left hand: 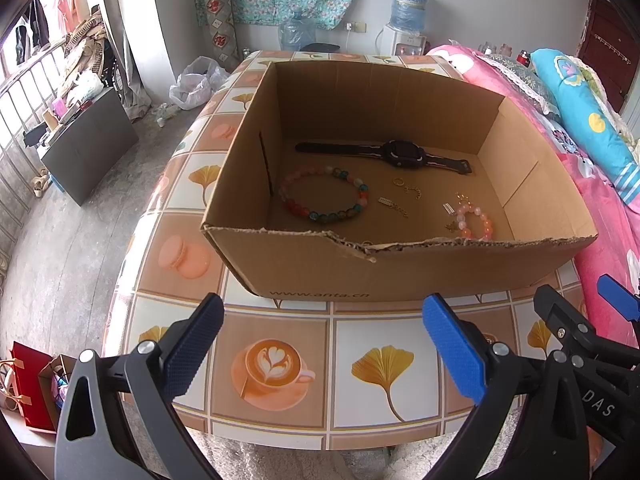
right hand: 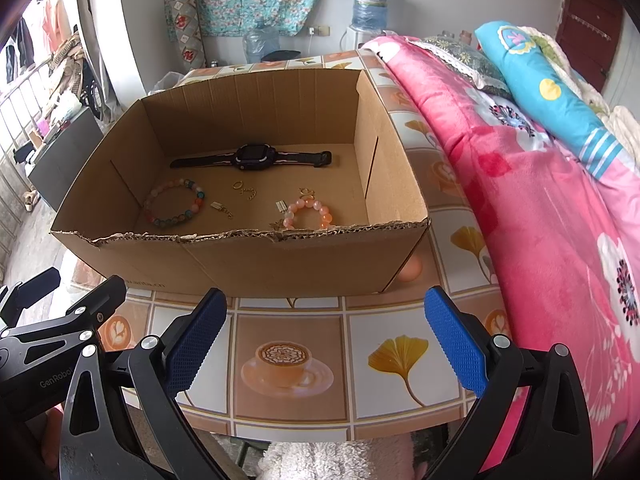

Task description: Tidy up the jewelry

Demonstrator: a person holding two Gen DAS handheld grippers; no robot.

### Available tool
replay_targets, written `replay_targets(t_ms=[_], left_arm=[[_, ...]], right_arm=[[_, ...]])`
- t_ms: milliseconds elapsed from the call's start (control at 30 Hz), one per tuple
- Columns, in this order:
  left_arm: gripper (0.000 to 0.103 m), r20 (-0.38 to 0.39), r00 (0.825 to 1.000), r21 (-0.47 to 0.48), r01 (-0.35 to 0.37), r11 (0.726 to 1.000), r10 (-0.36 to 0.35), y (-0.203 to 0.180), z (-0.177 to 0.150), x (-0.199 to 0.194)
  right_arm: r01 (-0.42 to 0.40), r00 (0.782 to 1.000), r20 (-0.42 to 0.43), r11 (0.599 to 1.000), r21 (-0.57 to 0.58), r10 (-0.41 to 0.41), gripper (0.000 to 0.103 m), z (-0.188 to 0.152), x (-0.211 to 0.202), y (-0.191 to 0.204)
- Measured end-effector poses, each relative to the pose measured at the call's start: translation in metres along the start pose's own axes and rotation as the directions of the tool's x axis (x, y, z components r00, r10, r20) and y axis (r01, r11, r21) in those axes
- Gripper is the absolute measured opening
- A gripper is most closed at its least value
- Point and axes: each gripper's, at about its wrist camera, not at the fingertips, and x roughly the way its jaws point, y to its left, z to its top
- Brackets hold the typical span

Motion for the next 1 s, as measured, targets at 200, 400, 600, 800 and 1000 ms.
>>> replay_targets(t_ms=[200,400,600,800,1000], left_arm=[[0.098,0.0,1.0,-0.001,0.0,1.0,0.0,0.0001,0.0001,-0.0001],[0.098,-0.001,1.0,-0.001,0.0,1.0,0.0,0.0003,0.0001,-0.0001],[0.098,-0.002,1.0,-0.002,0.001,1.0,-0.001,0.0002,0.0002,0.0001],[0.098,-0.004,1.0,-0.003,0.002,1.0,-0.002,0.0,0.0002,0.0004],[0.098,-0.005,1.0,-0.003,0.002,1.0,-0.002,0.0001,0.0004,0.0005]], right_arm=[[-0.001,1.0,-0.001,1.0,-0.001,0.001,0.095,0.0002,0.0,-0.0007],[-0.001,1.0,-0.003,1.0,0.0,0.001,0.095,0.0005,0.0004,-0.0003],[-0.001,1.0,-0.006,1.0,0.007,0.001,0.095,0.001,0.0004,-0.0006],[0.001,1.0,-0.008,1.0,0.01,-0.001,0.095,0.0011,-0.0001,-0.0013],[0.001,1.0,-0.013,1.0,0.015,-0.001,0.095,0.0,0.0001,-0.0014]])
